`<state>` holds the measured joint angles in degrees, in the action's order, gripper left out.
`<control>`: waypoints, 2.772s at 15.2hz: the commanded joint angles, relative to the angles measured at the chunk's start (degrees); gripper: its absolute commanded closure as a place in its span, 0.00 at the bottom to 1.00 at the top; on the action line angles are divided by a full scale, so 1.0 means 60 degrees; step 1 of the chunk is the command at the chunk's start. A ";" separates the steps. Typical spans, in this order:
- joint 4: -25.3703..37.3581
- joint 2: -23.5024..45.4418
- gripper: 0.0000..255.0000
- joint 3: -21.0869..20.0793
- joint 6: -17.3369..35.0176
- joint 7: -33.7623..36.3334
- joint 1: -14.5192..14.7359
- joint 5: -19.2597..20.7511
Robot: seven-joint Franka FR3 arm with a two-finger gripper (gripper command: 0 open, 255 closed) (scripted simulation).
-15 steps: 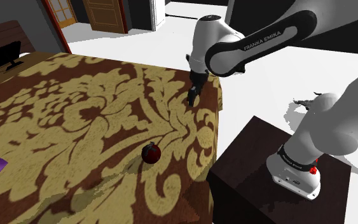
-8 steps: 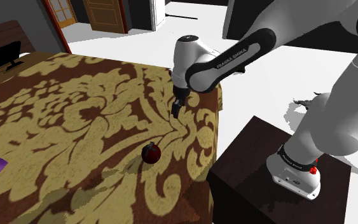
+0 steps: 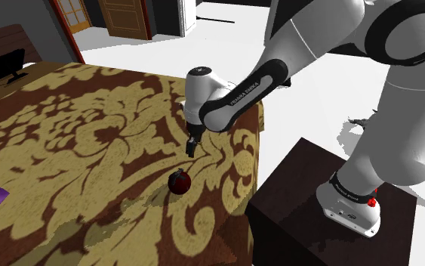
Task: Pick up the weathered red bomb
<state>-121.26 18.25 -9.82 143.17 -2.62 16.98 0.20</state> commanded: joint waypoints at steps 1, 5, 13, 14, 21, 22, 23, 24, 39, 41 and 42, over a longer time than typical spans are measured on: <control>0.0546 0.0701 0.00 -0.0079 0.0184 0.0051 0.0198 0.0115; 0.1678 0.1973 0.00 -0.0183 0.0368 0.0024 0.0554 0.0318; 0.2403 0.3134 0.00 -0.0146 0.0825 0.0017 0.0819 0.0501; 0.2426 0.3237 0.00 -0.0129 0.0905 0.0021 0.0833 0.0516; 0.2458 0.3391 1.00 -0.0103 0.1027 0.0025 0.0851 0.0539; 0.2457 0.3390 1.00 -0.0103 0.1027 0.0024 0.0851 0.0539; 0.2457 0.3390 1.00 -0.0103 0.1027 0.0025 0.0851 0.0539; 0.2457 0.3390 1.00 -0.0103 0.1026 0.0024 0.0851 0.0539; 0.2293 0.2210 1.00 -0.0296 0.0016 -0.0025 0.0699 0.0344; 0.2294 0.2026 1.00 -0.0325 -0.0167 -0.0034 0.0675 0.0310; 0.2297 0.1937 1.00 -0.0339 -0.0259 -0.0039 0.0664 0.0292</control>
<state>-107.45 30.45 -11.76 142.14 -2.78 21.06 2.07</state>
